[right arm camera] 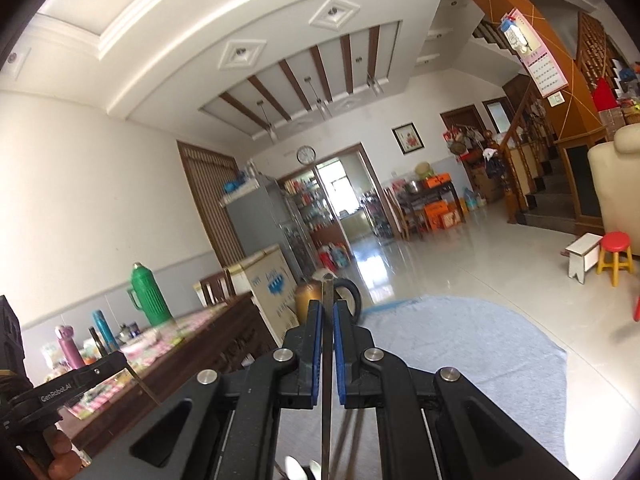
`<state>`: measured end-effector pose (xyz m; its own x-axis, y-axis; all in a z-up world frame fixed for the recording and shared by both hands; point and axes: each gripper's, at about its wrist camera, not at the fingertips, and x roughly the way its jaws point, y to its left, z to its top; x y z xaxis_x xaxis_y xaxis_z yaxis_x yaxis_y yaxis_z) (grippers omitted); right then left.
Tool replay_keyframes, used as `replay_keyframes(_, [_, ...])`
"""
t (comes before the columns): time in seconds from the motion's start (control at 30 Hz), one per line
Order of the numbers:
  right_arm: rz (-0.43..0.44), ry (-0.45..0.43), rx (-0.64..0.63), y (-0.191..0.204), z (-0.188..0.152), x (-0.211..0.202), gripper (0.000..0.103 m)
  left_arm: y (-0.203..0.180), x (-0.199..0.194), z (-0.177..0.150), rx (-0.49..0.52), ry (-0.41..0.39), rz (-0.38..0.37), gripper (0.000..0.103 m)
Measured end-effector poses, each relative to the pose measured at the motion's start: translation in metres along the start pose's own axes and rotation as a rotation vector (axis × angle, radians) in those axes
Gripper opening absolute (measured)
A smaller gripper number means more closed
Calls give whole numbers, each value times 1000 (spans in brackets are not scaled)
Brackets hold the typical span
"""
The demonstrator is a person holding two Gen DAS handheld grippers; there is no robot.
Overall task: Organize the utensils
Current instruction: 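Lift both held chopsticks upright and carry them over the mesh cup, then lower both chopsticks into the mesh cup and open both tools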
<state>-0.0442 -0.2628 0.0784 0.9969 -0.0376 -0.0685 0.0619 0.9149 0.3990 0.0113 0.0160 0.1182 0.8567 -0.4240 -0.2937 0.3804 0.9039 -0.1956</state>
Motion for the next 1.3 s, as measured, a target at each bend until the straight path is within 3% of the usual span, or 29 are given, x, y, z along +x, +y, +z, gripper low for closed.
replay_keyframes(0.23, [8,-13,-27,17,-21,10,7,-5,1,0,-35,10,-61,5])
replay_keyframes(0.87, [46,198,-82,17,-51,37,7,-8,38,-34,-41,203,-47,5])
replay_keyframes(1.2, [46,347,-61,10,-66,52,11,-12,52,-50,58,282,118,7])
replay_keyframes(1.3, [50,347,-45,6,-66,51,25,-11,51,-52,72,279,148,19])
